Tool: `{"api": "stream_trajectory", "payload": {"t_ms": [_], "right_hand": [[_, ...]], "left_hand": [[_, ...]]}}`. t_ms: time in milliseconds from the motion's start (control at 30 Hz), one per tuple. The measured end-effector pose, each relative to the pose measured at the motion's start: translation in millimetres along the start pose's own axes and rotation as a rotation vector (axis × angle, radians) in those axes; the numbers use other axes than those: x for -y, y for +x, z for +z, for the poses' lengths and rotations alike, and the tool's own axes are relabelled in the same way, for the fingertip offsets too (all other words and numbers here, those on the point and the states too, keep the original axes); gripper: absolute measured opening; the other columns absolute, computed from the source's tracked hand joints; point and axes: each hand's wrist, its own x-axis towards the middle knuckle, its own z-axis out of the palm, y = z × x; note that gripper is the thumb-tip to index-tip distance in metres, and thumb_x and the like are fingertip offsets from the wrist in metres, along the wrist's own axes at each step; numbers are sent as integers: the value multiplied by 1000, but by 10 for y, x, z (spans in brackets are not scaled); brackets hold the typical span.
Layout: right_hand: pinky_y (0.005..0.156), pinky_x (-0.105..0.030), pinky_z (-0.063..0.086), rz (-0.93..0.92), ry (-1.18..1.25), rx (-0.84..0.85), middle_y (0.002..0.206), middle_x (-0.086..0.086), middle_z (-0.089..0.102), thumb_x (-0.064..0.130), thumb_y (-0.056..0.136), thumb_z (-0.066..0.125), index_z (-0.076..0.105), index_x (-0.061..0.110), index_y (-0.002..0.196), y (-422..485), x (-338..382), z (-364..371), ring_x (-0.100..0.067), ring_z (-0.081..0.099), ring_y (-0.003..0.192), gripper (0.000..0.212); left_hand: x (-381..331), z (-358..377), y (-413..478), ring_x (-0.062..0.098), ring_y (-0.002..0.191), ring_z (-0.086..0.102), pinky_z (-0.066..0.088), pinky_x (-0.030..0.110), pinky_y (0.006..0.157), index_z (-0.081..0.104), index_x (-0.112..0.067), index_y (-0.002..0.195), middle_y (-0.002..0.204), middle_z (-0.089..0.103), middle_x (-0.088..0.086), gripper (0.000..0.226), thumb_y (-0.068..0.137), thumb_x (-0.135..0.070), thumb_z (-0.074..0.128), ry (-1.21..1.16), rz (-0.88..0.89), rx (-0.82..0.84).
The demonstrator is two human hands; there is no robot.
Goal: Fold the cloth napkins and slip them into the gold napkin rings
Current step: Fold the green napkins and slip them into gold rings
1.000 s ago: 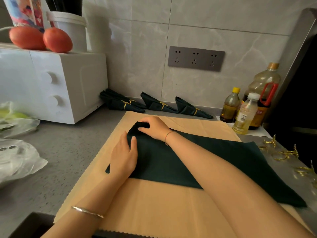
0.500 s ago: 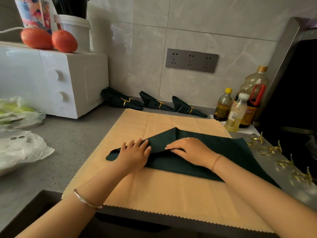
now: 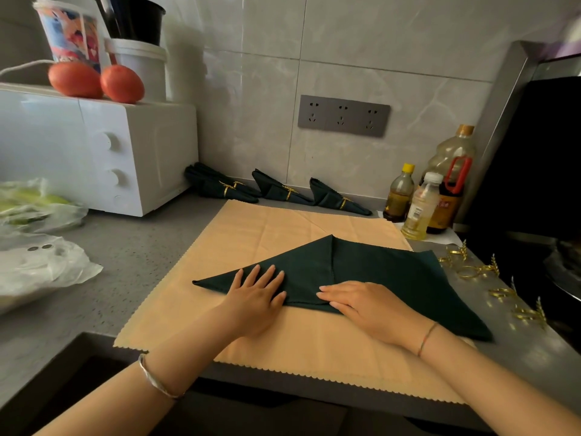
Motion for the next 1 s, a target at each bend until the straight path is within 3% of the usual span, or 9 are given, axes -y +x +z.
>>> {"api": "stream_trajectory", "payload": {"t_ms": [200,400,567,667,767,833,900,1000], "right_hand": [[106,-15,26,11,-21,-64,143,22,40,39,99,39,42,34,139,-20,-8,1,3,35,132,40],[101,-14,32,2,-19,-106,134,17,53,33,100,42,55,30,130,48,-21,11,1,46,124,33],[97,-14,34,-25,5,-216,126,12,60,29,98,48,62,26,123,-12,-38,7,-4,54,119,29],[97,-16,37,-42,-11,-196,125,14,61,33,98,45,63,27,123,-62,-21,47,-3,54,118,30],[89,-25,51,-72,-13,-255,114,12,68,41,95,38,69,26,112,-85,-1,118,-5,62,106,39],[91,-21,48,-53,16,-248,114,14,67,49,93,33,69,27,112,-95,-8,125,-2,60,108,47],[90,-16,45,-19,39,-217,111,14,68,65,89,18,71,28,108,-87,-6,113,0,59,105,67],[73,-26,49,29,7,-222,79,7,66,68,88,13,71,20,81,32,11,67,-7,60,76,76]], "left_hand": [[-52,9,-8,22,146,-14,-11,44,116,-7,-31,152,160,-11,-5,54,102,-45,9,-32,-3,4],[-55,-42,-10,22,147,-12,-9,44,117,-8,-30,151,160,-10,-5,54,103,-45,9,-60,3,33],[44,-159,58,22,148,-3,1,41,119,-7,-26,153,161,-5,-2,54,104,-40,12,-45,12,-26],[143,-178,166,19,148,-1,2,40,119,-4,-22,153,161,-3,-4,54,104,-39,13,-80,-3,-1],[242,-192,256,15,148,2,2,34,119,2,-21,154,161,4,-4,53,105,-37,15,-158,7,8],[302,-214,303,14,147,5,4,32,118,8,-21,153,160,8,-4,51,105,-36,15,-199,9,-18],[334,-194,330,14,147,6,4,32,118,11,-22,153,160,11,-5,51,105,-37,15,-198,18,-49],[333,-78,326,12,147,4,3,33,118,7,-25,153,160,8,-7,52,104,-39,13,-154,27,-99]]}}
